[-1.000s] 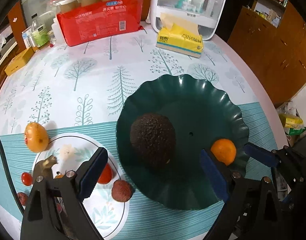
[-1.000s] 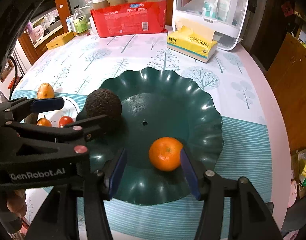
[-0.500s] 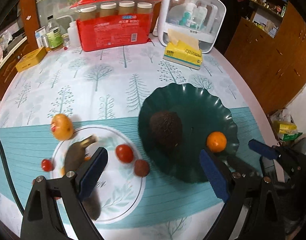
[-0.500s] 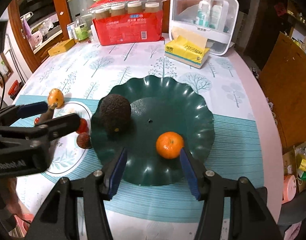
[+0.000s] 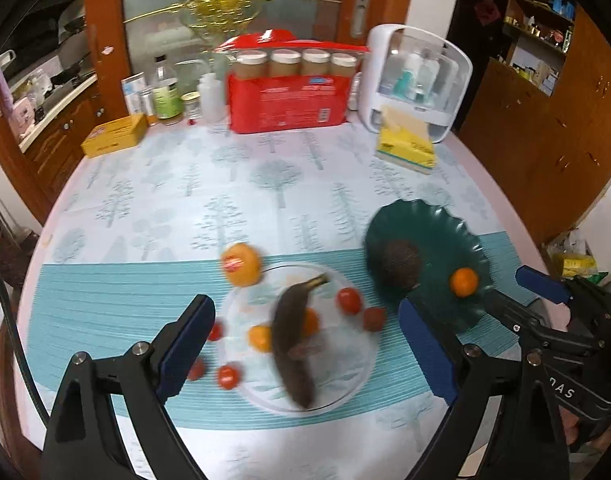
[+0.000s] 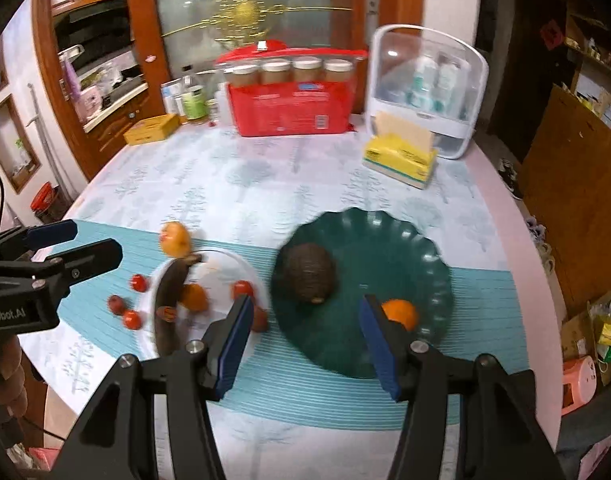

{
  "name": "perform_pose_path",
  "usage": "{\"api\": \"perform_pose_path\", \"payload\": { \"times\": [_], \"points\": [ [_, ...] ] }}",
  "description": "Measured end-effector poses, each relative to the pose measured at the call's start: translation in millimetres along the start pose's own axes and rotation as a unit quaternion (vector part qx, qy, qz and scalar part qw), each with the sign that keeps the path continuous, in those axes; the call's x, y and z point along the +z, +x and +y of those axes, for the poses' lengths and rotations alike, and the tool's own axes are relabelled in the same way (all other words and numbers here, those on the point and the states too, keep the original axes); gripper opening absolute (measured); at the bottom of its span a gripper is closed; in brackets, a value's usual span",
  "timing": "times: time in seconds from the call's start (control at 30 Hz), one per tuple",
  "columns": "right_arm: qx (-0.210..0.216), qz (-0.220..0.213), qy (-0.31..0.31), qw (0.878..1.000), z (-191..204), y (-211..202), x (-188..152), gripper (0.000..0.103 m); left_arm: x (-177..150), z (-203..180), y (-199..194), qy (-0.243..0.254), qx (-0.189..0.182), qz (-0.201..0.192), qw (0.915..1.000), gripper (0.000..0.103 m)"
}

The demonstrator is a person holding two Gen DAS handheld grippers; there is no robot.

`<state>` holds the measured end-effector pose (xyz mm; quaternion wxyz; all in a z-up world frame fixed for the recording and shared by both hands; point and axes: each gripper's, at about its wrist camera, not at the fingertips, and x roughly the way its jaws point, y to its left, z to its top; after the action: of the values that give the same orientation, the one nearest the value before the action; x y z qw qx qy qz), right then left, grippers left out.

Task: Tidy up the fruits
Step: 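Grasp the dark banana with the right tool while the left grasps a brown shriveled fruit, then carry the banana and brown fruit with both tools into the green plate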

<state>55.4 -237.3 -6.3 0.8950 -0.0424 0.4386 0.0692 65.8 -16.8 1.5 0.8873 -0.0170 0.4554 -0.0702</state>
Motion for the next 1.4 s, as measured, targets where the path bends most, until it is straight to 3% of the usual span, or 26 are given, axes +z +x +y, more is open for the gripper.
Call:
{"api": "perform_pose_path", "payload": {
  "times": [0.17,0.4,0.67,1.1,1.17,1.23,1.3,1.4],
  "points": [
    [0.032,0.022,-0.006,0.999,49,17,0,0.056,-17,49,10,-0.005,0.019,0.028,0.9994,0.093],
    [0.064,0.076,0.023,0.995,96,65,-12,0.056,-52,119,55,-0.028,0.023,0.085,0.9957,0.092],
    [0.074,0.113,0.046,0.990,129,109,-25,0.056,-76,151,102,-0.025,0.013,0.116,0.9929,0.091],
    [0.053,0.151,0.074,0.984,148,155,-33,0.055,-86,142,138,0.016,-0.054,0.152,0.9868,0.057],
    [0.049,0.152,0.073,0.984,150,158,-33,0.050,-84,139,139,0.024,-0.059,0.150,0.9867,0.052],
    [0.049,0.156,0.072,0.984,151,162,-33,0.037,-83,135,140,0.030,-0.064,0.148,0.9865,0.036],
    [0.046,0.157,0.072,0.984,152,164,-34,0.034,-83,132,141,0.036,-0.068,0.149,0.9859,0.029],
    [0.049,0.149,0.071,0.985,151,162,-37,0.032,-83,128,141,0.045,-0.063,0.145,0.9864,0.029]
  ]
}}
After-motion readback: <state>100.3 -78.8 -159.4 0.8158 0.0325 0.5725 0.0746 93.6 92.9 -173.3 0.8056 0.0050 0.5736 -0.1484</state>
